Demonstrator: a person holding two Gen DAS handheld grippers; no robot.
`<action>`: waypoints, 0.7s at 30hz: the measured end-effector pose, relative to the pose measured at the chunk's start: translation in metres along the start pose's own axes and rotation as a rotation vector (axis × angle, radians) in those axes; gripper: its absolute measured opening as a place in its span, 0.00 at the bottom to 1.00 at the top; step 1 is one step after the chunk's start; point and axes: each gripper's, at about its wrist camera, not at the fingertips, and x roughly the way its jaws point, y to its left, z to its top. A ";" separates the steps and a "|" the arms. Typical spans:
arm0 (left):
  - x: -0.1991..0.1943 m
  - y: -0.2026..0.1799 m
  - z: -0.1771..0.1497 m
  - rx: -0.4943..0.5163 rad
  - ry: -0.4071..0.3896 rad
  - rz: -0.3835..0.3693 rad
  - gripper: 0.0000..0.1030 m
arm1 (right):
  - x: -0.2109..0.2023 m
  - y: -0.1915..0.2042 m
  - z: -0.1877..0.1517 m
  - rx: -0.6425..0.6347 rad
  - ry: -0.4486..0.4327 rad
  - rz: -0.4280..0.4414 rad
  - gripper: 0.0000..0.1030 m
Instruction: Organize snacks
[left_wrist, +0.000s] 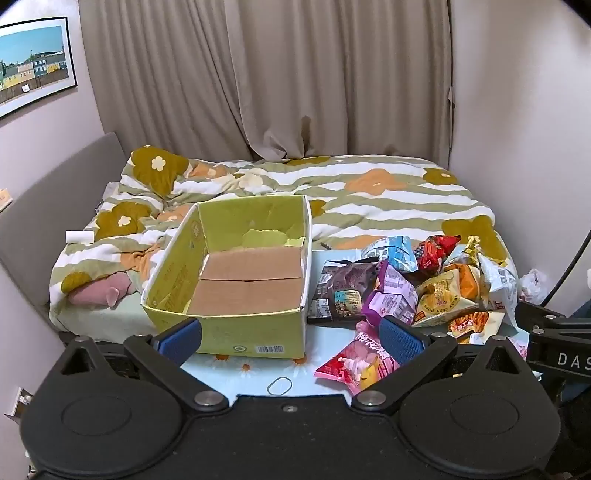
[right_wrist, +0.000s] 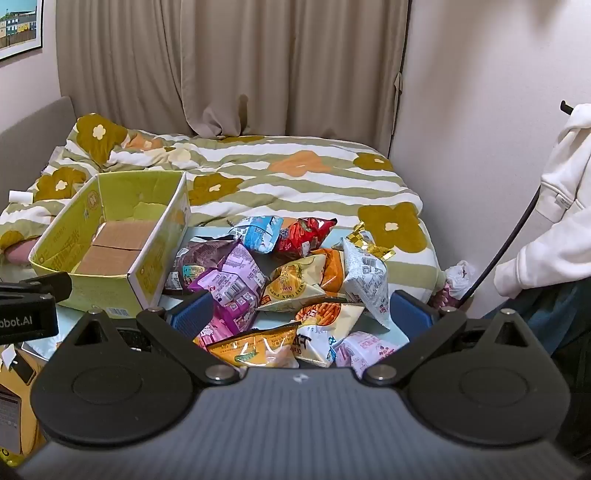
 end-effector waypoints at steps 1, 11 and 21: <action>0.000 0.000 0.000 0.004 -0.001 0.001 1.00 | 0.000 0.000 0.000 -0.005 0.003 -0.003 1.00; -0.004 0.000 0.000 0.006 -0.028 0.003 1.00 | -0.001 -0.001 0.001 -0.003 0.005 0.000 1.00; -0.005 -0.004 0.002 0.020 -0.031 0.008 1.00 | -0.001 -0.001 0.001 -0.003 0.003 -0.002 1.00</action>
